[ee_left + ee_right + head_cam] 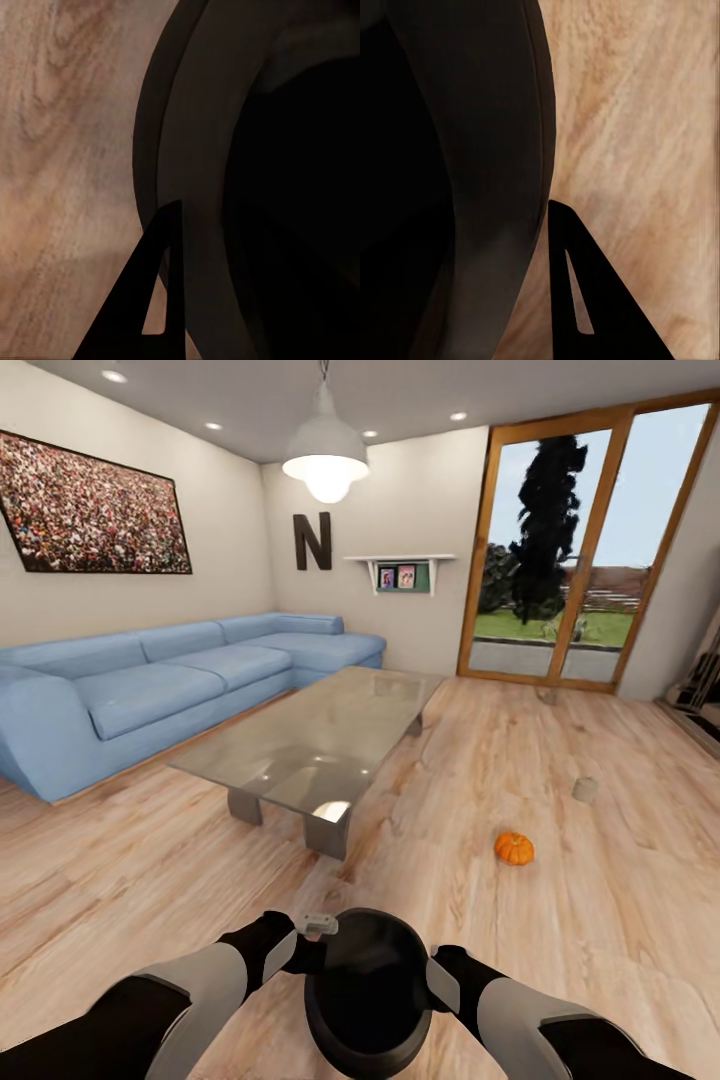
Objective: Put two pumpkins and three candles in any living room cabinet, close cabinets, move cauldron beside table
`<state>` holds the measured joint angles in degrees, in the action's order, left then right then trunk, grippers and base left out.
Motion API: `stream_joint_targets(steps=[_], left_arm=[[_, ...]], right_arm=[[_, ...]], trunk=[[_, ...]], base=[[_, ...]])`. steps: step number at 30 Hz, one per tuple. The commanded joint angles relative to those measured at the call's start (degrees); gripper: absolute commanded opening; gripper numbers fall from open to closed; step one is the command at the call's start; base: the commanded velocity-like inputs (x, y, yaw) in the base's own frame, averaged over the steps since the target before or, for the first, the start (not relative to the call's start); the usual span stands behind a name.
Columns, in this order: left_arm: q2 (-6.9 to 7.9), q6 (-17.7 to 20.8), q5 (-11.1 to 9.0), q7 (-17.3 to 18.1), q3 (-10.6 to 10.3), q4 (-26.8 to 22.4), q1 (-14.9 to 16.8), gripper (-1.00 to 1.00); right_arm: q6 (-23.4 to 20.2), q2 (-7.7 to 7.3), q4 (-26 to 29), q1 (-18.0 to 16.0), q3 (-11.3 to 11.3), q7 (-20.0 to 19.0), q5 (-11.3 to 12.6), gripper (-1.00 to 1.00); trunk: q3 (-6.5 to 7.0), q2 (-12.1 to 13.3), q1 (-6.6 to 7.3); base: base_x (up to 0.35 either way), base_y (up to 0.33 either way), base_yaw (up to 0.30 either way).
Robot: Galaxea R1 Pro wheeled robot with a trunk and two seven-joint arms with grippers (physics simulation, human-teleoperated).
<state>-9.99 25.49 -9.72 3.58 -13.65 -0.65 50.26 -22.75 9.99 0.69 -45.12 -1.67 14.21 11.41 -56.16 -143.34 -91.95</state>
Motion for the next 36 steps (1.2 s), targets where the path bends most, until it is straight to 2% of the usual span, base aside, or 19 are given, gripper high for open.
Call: stream_joint_targets(steps=[1,8,25,36], left_arm=[[0.0,0.2,1.1,-0.4,-1.9,0.1,0.0,-1.0],[0.0,0.1,1.1,-0.4,-1.9,0.1,0.0,-1.0],[0.0,0.0,1.1,-0.4,-1.9,0.1,0.0,-1.0],[0.0,0.0,1.1,-0.4,-1.9,0.1,0.0,-1.0]], right_arm=[[3.5,0.0,0.7,-0.1,1.9,0.2,-0.9,-1.0],[3.6,0.0,0.7,-0.1,1.9,0.2,-1.0,-1.0],[3.7,0.0,0.7,-0.1,2.0,0.1,-0.9,-1.0],[3.7,0.0,0.7,-0.1,1.9,0.1,-0.9,-1.0]], trunk=[[-0.05,0.0,0.02],[-0.07,0.0,0.02],[-0.07,0.0,0.02],[-0.07,0.0,0.02]], base=[[0.0,-0.151,0.259],[0.0,-0.034,0.221],[0.084,0.001,0.003],[0.233,0.0,0.0]])
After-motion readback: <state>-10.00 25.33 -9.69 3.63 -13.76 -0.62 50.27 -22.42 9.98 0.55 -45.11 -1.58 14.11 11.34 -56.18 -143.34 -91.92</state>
